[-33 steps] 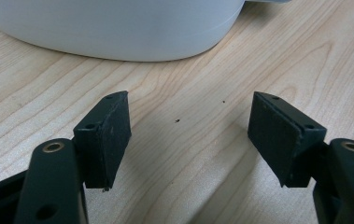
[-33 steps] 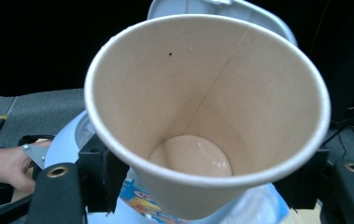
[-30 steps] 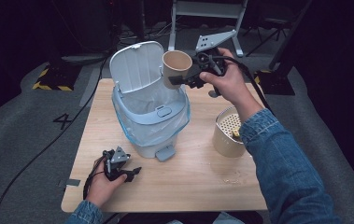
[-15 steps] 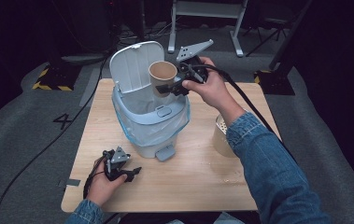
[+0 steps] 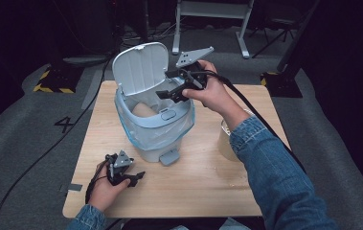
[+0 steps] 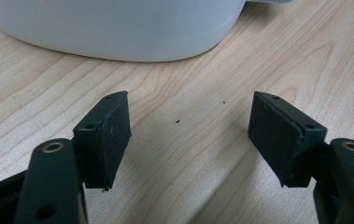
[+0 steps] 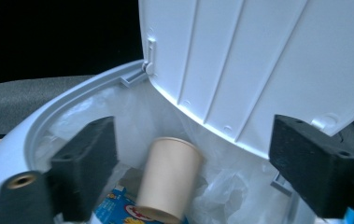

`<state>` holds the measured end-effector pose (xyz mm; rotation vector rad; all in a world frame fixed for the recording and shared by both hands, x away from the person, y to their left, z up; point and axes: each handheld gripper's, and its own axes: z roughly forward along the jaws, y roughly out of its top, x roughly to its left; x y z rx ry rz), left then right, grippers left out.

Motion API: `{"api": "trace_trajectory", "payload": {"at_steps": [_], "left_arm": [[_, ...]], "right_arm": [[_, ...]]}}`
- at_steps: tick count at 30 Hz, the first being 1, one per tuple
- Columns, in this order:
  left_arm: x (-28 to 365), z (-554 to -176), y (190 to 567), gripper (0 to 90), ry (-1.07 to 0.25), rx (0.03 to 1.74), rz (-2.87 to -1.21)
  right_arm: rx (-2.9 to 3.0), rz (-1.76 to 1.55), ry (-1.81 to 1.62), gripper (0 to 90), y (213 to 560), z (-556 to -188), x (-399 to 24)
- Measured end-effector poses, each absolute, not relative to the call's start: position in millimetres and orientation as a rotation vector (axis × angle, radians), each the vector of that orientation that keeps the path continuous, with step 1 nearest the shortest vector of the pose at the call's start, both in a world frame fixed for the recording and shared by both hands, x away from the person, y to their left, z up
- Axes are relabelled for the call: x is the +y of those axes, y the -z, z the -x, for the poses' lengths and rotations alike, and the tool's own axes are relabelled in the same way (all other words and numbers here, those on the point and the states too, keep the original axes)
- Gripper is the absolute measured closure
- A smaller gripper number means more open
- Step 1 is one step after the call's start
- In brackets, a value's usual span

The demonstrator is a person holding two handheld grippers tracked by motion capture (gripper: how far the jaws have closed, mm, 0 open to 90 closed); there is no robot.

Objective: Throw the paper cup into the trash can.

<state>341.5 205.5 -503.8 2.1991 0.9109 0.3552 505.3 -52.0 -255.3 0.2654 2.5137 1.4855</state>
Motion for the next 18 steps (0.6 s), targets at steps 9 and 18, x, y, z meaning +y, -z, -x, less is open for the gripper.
{"api": "trace_trajectory", "payload": {"at_steps": [9,18], "left_arm": [[206,-342,504,29.9,-0.354,0.912,-2.199],[205,-341,504,29.8,-0.354,0.912,-2.198]], "right_arm": [[2.471,-0.227,-1.477,17.8,235,-492,-72],[2.426,-0.315,-1.41,23.0,214,-473,-112]]}}
